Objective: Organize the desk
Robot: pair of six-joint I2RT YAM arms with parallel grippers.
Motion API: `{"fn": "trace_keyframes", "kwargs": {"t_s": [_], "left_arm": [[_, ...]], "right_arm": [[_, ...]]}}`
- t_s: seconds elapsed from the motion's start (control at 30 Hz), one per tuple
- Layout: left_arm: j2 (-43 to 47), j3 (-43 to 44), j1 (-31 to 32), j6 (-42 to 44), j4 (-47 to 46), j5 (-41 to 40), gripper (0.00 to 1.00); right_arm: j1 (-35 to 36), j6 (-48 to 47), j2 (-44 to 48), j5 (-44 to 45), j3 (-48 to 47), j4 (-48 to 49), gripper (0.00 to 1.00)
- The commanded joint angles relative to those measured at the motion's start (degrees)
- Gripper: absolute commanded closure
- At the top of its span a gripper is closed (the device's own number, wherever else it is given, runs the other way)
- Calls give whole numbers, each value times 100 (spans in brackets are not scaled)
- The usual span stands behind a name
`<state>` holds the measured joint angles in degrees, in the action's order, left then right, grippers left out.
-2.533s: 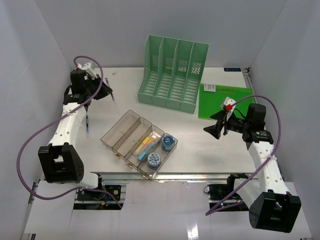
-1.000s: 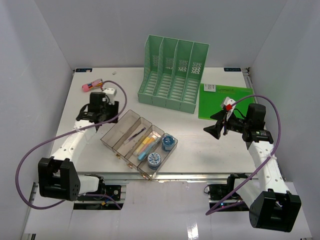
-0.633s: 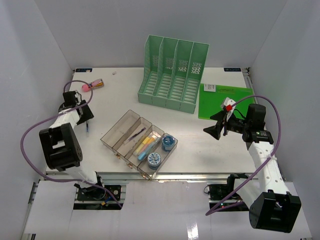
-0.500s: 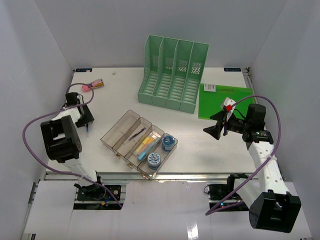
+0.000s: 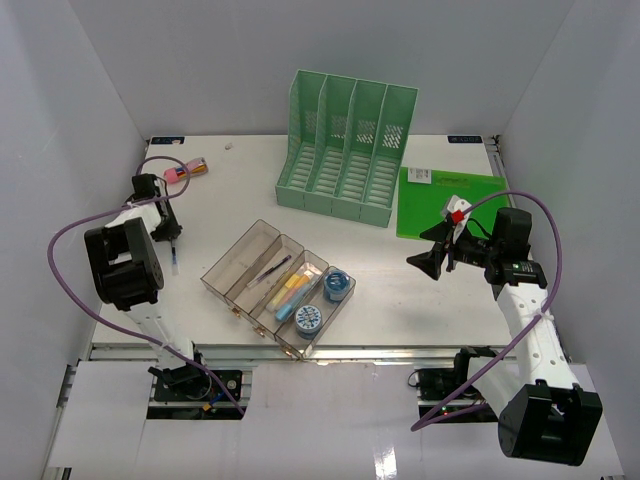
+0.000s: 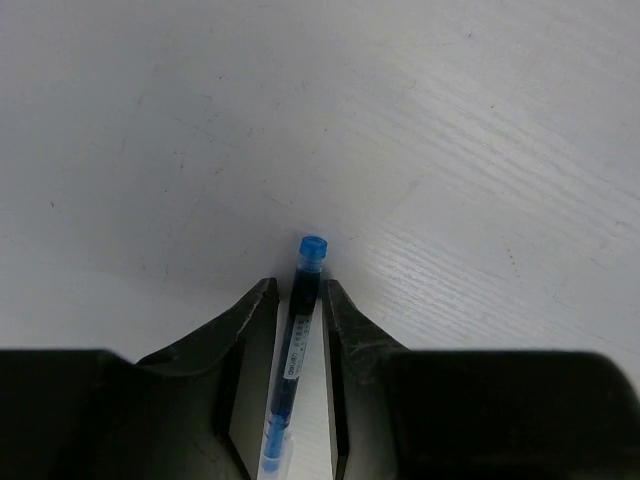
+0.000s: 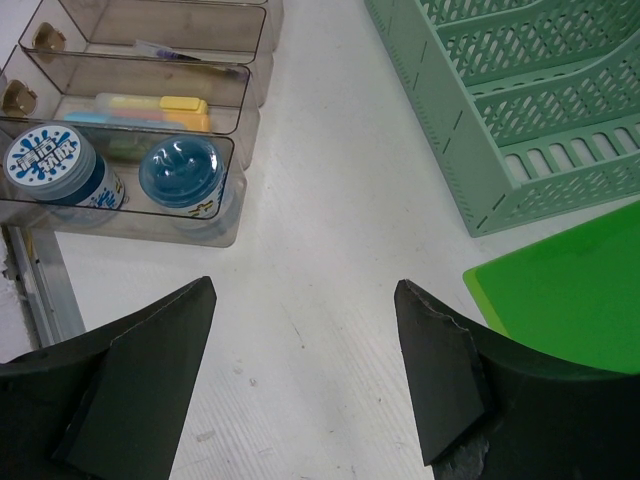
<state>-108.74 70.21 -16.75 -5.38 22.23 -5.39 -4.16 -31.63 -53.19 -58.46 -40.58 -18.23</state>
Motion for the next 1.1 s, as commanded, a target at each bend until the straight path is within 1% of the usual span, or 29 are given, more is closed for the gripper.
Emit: {"fn": "trace_keyframes", "kwargs": {"t_s": [0.0,0.1,0.17,0.23,0.3,0.33,0.43,0.57,0.7,0.77,0.9,1.0,1.03,1.07], "left_arm": [[-177,66,5,116,244,-40,65],[-184,63,5,125,265,22,65],[-199,40,5,125,280,83,70],[-201,14,5,102,305,204,88],[-173,38,5,30,329,360,98],[-111,60,5,-8,343,428,100],[165,172,5,-157,361,508,100],[817,350,5,-320,252,560,100],[1398,481,97,-549,117,1329,100],[1597,455,366,-523,-10,1715,100],[2130,313,1251,-216,-105,2187,100],[2352,188,1623,-100,-73,2562,100],[2445,46,2001,-38,32,2618,100],[2526,-44,2211,50,108,2633,100]], "right_arm": [[-23,-45,63,-57,-117,-14,21],[-23,-45,55,-43,-117,-14,21],[-23,-45,62,-43,-117,-14,21],[-15,-45,55,-43,-117,-21,21],[-21,-45,61,-43,-117,-22,21],[-23,-45,63,-46,-117,-22,21],[-23,-45,63,-52,-117,-22,21],[-23,-38,63,-70,-117,-22,21],[-23,-37,74,-87,-117,-22,21],[-23,-39,77,-85,-115,-22,21],[-23,-45,63,-78,-108,-17,21],[-23,-45,54,-69,-108,-14,21],[-23,-45,48,-63,-102,-14,21],[-23,-45,40,-61,-100,-14,21]]}}
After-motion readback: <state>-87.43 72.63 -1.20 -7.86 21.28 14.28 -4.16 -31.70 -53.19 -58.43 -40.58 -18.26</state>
